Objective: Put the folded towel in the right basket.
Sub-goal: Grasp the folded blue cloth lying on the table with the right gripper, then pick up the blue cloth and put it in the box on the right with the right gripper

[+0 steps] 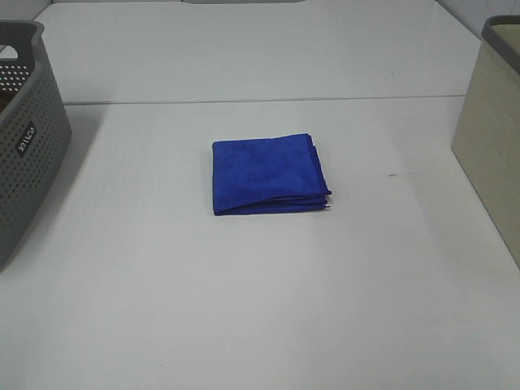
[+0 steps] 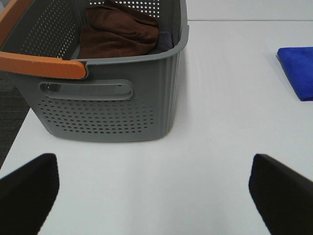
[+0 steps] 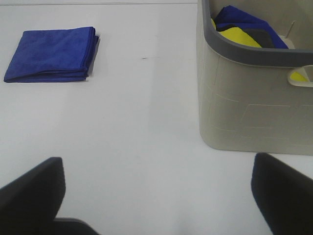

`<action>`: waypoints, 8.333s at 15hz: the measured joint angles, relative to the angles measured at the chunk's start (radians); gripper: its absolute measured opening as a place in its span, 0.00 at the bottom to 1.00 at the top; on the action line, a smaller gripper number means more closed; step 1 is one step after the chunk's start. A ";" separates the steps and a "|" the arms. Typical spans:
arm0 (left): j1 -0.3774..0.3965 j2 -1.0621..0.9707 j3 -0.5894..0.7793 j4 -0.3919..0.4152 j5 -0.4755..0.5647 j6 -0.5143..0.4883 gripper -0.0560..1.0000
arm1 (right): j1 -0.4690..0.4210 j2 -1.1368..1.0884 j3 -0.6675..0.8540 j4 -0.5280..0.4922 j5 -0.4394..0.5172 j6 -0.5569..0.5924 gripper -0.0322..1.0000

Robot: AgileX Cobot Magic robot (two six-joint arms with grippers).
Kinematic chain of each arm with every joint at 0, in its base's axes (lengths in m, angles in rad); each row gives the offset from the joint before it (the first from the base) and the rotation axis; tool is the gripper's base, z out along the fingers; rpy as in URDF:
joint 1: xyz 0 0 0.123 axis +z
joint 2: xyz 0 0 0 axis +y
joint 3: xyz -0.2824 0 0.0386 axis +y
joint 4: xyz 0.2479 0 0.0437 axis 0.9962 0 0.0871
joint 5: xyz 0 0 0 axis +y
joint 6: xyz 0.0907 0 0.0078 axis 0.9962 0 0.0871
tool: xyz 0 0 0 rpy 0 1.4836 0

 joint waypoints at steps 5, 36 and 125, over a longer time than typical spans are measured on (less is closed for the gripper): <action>0.000 0.000 0.000 0.000 0.000 0.000 0.98 | 0.011 0.000 0.000 0.003 0.000 0.000 0.98; 0.000 0.000 0.000 0.000 0.000 0.000 0.98 | 0.011 0.000 0.000 -0.050 0.000 0.026 0.98; 0.000 0.000 0.000 0.000 0.001 0.000 0.98 | -0.335 1.726 -1.348 0.052 0.154 0.018 0.20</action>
